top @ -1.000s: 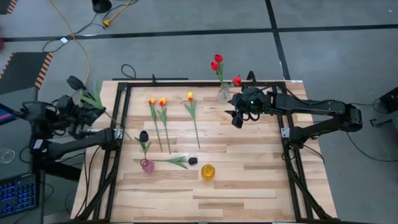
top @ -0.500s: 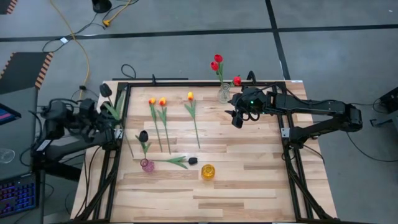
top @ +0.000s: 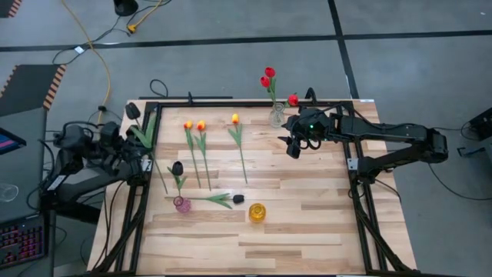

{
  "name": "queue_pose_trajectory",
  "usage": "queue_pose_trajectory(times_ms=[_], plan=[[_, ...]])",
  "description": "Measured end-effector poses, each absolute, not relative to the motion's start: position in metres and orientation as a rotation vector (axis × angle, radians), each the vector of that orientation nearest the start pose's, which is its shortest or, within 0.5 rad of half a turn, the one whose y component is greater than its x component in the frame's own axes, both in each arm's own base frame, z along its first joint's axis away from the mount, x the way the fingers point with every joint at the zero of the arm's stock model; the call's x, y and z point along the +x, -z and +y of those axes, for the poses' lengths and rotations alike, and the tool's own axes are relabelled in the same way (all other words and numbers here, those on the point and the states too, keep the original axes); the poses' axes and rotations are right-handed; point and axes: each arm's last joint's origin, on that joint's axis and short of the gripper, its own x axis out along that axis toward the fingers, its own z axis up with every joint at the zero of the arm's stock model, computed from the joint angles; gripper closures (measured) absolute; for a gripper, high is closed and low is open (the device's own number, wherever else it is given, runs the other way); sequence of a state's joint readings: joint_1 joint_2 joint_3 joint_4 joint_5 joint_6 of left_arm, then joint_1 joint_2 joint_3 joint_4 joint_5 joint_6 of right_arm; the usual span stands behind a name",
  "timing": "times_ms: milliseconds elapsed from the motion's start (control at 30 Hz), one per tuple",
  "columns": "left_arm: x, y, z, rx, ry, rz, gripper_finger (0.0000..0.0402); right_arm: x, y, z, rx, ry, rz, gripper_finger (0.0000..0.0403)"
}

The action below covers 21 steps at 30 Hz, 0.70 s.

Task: Sort flowers into vase by color
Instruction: Put the top black flower into the purple vase

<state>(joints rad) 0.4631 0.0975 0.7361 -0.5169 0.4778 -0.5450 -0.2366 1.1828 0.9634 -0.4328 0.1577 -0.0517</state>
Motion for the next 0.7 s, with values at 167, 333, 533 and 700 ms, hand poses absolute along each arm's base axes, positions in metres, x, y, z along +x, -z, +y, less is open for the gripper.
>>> queue_pose_trajectory(times_ms=[167,333,533,700], plan=[[0.016,-0.337,-0.007,-0.444,0.042,-0.119,0.0401,0.241,-0.295,-0.063,-0.023,0.363,0.665,0.0157],[0.017,-0.337,-0.006,-0.395,0.019,-0.125,0.0401,0.241,-0.295,-0.063,-0.024,0.363,0.665,0.0157],[0.017,-0.352,-0.005,-0.32,0.005,-0.178,0.0401,0.241,-0.295,-0.063,-0.024,0.363,0.665,0.0157],[0.01,-0.384,-0.009,-0.242,-0.007,-0.196,0.0401,0.241,-0.295,-0.063,-0.024,0.363,0.665,0.0157]])
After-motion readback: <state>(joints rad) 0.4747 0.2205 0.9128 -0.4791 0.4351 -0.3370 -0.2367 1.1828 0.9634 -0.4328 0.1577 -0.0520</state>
